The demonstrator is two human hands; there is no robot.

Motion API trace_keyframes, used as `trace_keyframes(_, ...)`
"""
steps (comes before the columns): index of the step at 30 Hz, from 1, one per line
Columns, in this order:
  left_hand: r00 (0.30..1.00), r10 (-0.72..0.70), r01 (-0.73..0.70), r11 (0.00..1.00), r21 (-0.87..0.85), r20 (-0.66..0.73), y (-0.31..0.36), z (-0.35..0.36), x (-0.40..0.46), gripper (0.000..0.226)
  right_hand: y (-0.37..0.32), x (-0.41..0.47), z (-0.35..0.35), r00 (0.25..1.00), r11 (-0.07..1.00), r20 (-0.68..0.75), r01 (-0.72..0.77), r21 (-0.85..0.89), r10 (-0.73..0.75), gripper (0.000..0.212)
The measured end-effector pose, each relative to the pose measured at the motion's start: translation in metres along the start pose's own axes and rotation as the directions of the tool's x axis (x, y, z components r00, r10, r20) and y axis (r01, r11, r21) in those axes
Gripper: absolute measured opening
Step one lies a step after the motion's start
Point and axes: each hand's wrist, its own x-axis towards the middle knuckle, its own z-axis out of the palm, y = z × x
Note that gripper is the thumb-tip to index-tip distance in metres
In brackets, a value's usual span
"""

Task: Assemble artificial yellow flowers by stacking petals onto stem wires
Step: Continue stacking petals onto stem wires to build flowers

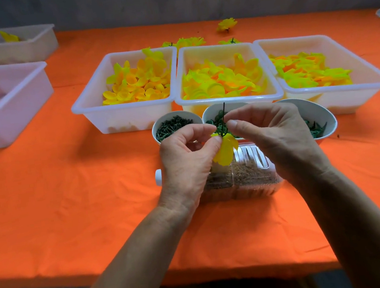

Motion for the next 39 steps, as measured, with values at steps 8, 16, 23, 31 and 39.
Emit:
trace_keyframes(8, 1.0, 0.0, 0.0, 1.0, -0.007, 0.002, -0.001, -0.001, 0.0, 0.012, 0.006, -0.001, -0.003, 0.997, 0.996, 0.041, -0.06, -0.068, 0.063, 0.018)
trace_keyframes(16, 1.0, 0.012, -0.012, 0.999, -0.036, 0.007, 0.003, -0.001, -0.002, 0.019, 0.008, -0.002, -0.005, 0.997, 0.995, 0.071, -0.031, -0.09, 0.037, 0.027)
trace_keyframes(23, 1.0, 0.016, -0.015, 0.998, -0.059, 0.009, 0.005, 0.001, -0.003, 0.016, 0.01, -0.001, -0.005, 0.998, 0.999, 0.067, -0.014, -0.05, 0.018, 0.022)
trace_keyframes(31, 1.0, 0.028, -0.028, 0.997, -0.078, 0.005, 0.004, 0.001, -0.005, 0.013, 0.014, -0.002, -0.004, 0.996, 0.998, 0.072, -0.057, -0.004, 0.057, 0.02)
trace_keyframes(39, 0.998, 0.059, -0.059, 0.998, -0.025, -0.009, -0.001, -0.001, -0.004, 0.014, 0.017, -0.006, 0.0, 0.991, 0.986, 0.102, -0.102, 0.129, 0.089, 0.016)
